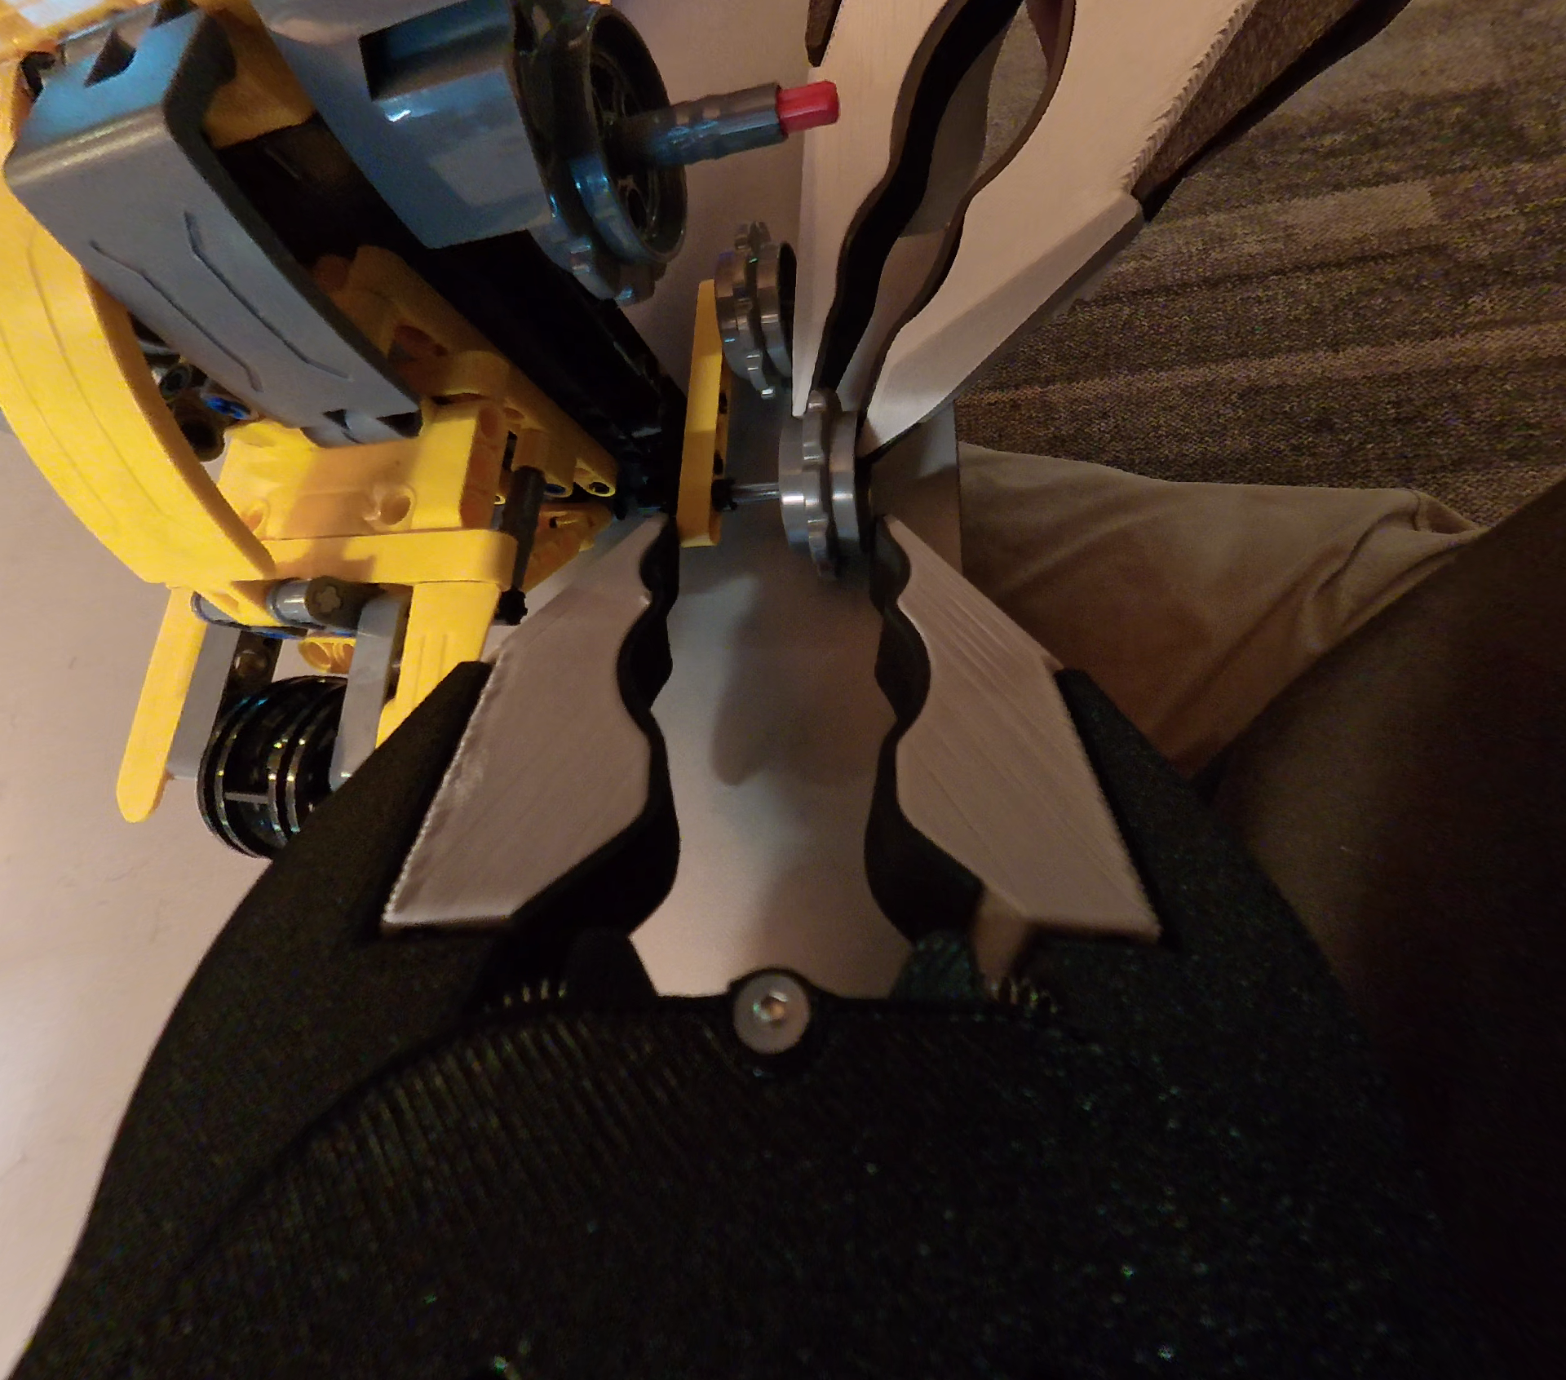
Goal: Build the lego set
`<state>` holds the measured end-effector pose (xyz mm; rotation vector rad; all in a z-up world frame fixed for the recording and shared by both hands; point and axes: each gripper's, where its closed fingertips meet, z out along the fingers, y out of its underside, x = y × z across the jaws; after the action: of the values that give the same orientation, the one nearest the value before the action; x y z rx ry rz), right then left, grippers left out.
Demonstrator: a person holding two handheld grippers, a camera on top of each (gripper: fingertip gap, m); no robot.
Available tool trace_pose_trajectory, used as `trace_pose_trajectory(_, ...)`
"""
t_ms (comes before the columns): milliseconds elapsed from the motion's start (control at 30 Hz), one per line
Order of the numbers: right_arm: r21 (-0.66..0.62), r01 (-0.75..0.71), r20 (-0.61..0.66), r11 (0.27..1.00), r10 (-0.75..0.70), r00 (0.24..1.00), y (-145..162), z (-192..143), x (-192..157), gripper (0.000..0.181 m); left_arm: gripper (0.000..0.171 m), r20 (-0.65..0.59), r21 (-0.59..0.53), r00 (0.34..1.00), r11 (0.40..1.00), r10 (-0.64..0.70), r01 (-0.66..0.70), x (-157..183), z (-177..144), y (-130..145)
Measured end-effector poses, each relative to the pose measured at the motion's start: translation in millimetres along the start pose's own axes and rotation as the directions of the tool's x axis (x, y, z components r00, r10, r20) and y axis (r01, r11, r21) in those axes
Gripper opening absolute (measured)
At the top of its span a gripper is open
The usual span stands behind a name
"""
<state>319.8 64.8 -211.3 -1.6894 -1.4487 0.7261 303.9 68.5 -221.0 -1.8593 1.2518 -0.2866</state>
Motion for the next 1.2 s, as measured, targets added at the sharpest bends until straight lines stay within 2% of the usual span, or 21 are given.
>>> trace_pose_trajectory(300, -0.028, -0.016, 0.016, 0.999, 0.017, 1.0, 0.0, -1.4, -0.1, 0.011, 0.041, -0.007, 0.006, 1.0, 1.0, -0.008, 0.008, 0.4, -0.5, -1.0)
trace_pose_trajectory(700, -0.045, -0.133, 0.101, 0.99, 0.137, 0.985, 0.2, 0.8, 0.6, 0.011, 0.044, -0.013, 0.003, 1.0, 1.0, -0.001, 0.001, 2.4, -0.3, -1.0)
trace_pose_trajectory(1200, -0.056, -0.146, 0.106, 0.988, 0.151, 0.983, 0.8, 1.5, 1.7, 0.011, 0.04, -0.011, 0.004, 1.0, 1.0, -0.016, 0.016, 1.0, -0.5, -1.4)
